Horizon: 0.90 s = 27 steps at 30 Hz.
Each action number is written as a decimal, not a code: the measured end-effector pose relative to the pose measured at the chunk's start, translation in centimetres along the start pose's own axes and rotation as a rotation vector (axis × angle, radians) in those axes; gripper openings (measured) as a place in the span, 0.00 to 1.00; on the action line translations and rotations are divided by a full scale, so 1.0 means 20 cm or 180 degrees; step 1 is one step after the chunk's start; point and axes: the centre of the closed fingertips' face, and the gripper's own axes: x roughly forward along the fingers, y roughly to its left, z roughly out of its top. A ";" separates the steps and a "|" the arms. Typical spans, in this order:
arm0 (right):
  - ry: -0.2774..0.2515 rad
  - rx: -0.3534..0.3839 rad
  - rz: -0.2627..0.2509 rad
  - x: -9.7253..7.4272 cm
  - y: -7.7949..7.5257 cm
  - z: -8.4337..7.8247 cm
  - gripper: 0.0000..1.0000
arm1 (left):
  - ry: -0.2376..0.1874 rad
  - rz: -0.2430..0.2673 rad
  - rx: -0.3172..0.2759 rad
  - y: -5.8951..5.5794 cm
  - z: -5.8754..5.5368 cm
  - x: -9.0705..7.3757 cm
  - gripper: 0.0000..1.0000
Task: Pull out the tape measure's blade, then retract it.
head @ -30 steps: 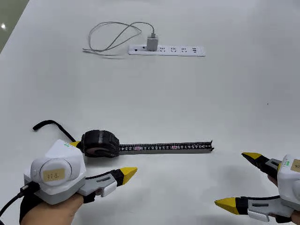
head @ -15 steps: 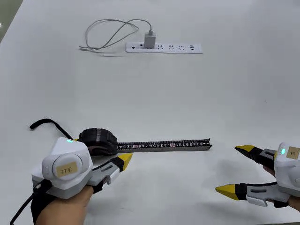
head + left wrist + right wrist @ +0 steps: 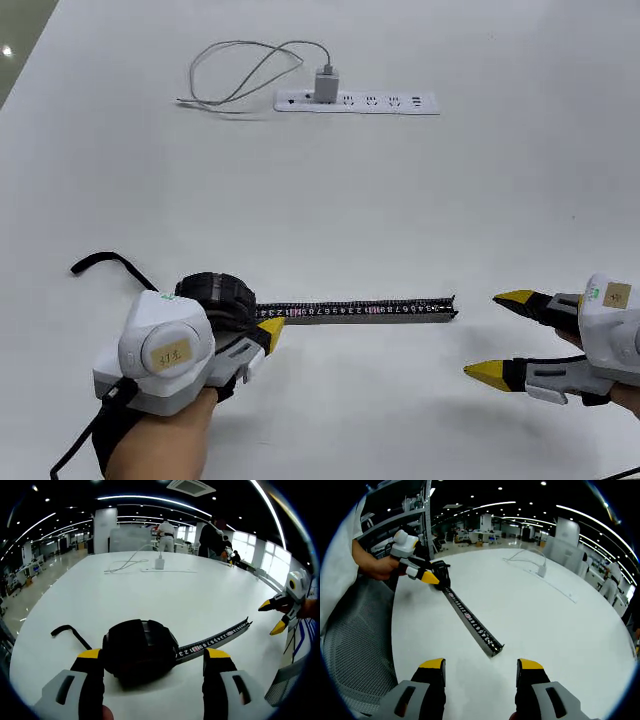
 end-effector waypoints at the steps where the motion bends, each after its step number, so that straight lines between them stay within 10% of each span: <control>1: -0.0003 -0.0004 0.0006 0.00 -0.01 0.01 0.53 | 0.0002 0.0009 -0.0013 0.01 0.00 0.00 0.77; 27: 0.0210 -0.0348 0.0187 0.08 -0.12 0.04 0.42 | 0.0006 0.0198 -0.0415 0.07 0.00 0.06 0.69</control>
